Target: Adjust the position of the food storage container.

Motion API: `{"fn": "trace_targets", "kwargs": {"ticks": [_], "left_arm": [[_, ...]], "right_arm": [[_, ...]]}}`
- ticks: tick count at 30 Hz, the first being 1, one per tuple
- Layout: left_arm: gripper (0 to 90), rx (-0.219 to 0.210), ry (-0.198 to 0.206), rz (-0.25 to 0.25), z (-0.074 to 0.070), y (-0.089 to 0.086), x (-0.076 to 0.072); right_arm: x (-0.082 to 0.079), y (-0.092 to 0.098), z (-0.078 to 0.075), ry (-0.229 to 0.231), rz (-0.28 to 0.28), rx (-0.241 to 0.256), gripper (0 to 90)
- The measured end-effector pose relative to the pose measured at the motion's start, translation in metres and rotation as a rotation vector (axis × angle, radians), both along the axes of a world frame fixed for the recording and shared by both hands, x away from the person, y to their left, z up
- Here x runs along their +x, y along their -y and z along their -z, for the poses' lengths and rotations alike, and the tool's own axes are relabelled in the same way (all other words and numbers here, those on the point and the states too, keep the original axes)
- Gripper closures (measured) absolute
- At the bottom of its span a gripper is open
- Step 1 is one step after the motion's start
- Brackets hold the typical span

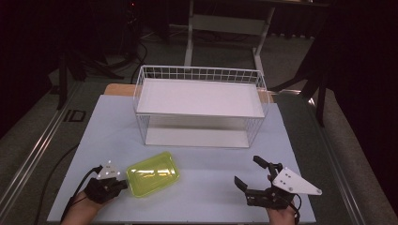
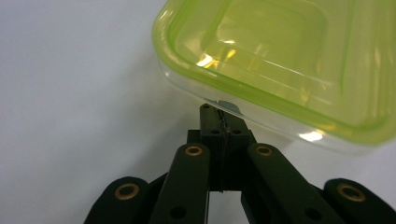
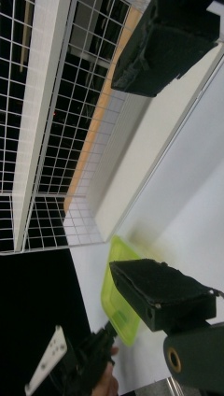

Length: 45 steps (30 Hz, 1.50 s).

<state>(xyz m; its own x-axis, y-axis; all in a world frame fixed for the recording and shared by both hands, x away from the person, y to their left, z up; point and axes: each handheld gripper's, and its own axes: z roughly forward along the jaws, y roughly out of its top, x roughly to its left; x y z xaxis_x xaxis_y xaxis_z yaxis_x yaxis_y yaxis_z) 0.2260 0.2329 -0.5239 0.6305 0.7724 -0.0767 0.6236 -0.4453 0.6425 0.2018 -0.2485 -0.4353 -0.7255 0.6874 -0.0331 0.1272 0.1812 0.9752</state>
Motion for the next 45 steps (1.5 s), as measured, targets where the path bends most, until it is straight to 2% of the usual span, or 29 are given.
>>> {"fn": "trace_targets", "kwargs": {"ticks": [1, 2, 5, 8, 13, 19, 28, 37, 45], "left_arm": [[90.0, 0.000, 0.000, 0.000, 0.000, 0.000, 0.000], [90.0, -0.019, -0.004, -0.008, 0.000, 0.001, 0.007], [90.0, -0.003, -0.004, -0.004, 0.002, 0.008, 0.016], [90.0, -0.032, -0.022, -0.010, 0.004, 0.016, 0.025], [90.0, -0.030, -0.008, 0.002, 0.005, 0.031, 0.035], [90.0, -0.060, -0.008, 0.027, 0.007, 0.047, 0.048], [90.0, -0.094, -0.009, 0.045, 0.008, 0.071, 0.060], [90.0, -0.067, -0.020, 0.091, 0.006, 0.094, 0.064], [90.0, -0.072, -0.021, 0.105, 0.006, 0.107, 0.067]], "right_arm": [[0.000, 0.000, 0.000, 0.000, 0.000, 0.000, 11.5], [0.000, 0.000, 0.000, -0.002, -0.002, 0.000, 11.5], [0.000, -0.002, 0.002, 0.015, 0.004, -0.017, 11.5], [0.000, -0.003, 0.004, 0.016, 0.000, -0.025, 11.5], [0.002, -0.004, 0.007, 0.012, -0.005, -0.026, 11.5], [0.002, -0.005, 0.009, 0.014, -0.032, -0.033, 11.6], [0.005, -0.003, 0.013, -0.015, -0.033, -0.039, 11.6], [0.005, 0.000, 0.013, -0.013, -0.033, -0.038, 11.6], [0.006, -0.001, 0.014, -0.012, -0.042, -0.041, 11.6]]}}
